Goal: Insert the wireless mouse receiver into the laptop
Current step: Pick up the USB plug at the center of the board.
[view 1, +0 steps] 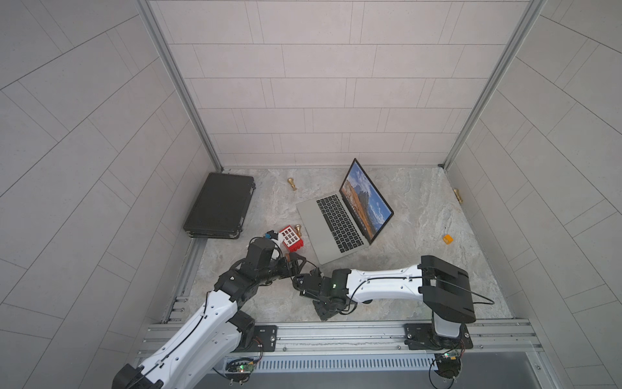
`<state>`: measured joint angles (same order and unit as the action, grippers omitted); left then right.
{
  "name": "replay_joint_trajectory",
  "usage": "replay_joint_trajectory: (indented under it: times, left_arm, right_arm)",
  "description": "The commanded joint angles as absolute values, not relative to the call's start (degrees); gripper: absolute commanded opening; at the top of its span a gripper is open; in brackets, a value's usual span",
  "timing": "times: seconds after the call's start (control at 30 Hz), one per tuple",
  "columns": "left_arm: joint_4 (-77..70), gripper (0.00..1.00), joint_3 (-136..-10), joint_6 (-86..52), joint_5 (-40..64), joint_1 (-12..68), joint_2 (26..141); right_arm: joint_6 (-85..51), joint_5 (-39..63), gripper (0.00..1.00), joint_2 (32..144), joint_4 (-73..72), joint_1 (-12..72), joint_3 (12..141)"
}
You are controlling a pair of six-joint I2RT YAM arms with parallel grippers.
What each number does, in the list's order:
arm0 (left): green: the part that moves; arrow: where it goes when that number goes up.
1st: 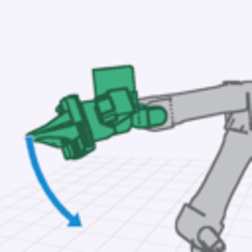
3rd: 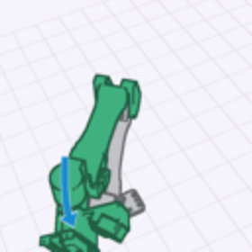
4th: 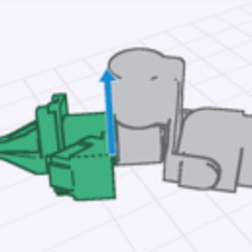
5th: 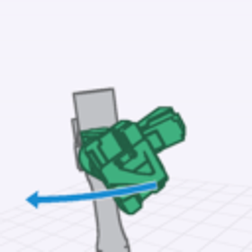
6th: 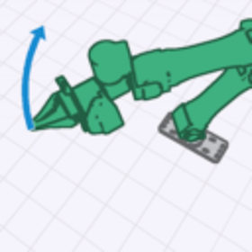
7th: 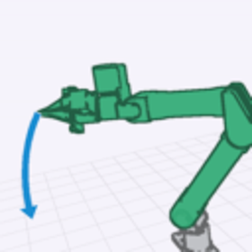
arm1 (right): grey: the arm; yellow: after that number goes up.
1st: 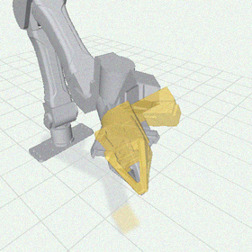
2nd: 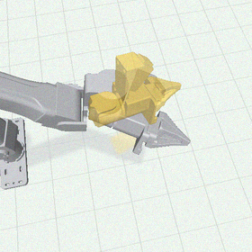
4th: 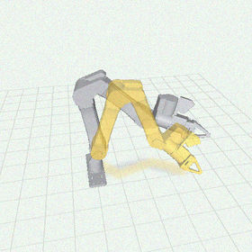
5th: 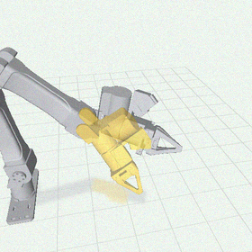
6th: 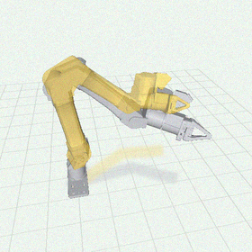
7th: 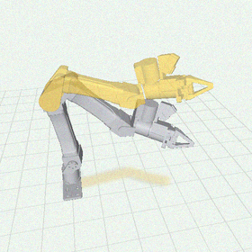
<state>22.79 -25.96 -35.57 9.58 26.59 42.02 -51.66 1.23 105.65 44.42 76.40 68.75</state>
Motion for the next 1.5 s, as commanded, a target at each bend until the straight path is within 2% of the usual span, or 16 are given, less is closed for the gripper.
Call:
replay_joint_trajectory:
  times: [0.0,0.43,0.9,1.3,1.47]
  left_arm:
    - [24.00,0.82,-25.14,-35.39,9.50,26.20,41.49]
    - [23.82,0.82,-24.98,-35.35,9.52,26.25,41.39]
    - [23.47,0.83,-24.60,-35.41,9.78,26.19,41.29]
    - [23.63,0.83,-24.61,-35.42,9.85,26.24,41.13]
    - [23.30,0.83,-24.61,-35.47,10.27,26.22,41.13]
  right_arm:
    - [-51.80,0.24,0.34,106.81,46.46,76.77,69.41]
    - [-51.55,-2.81,0.26,109.09,48.23,76.84,71.25]
    - [-51.06,-3.81,0.26,109.34,47.98,76.99,73.10]
    - [-51.58,-3.95,0.20,110.36,51.23,77.21,72.38]
    - [-51.62,-2.99,0.14,109.38,51.42,77.34,70.32]
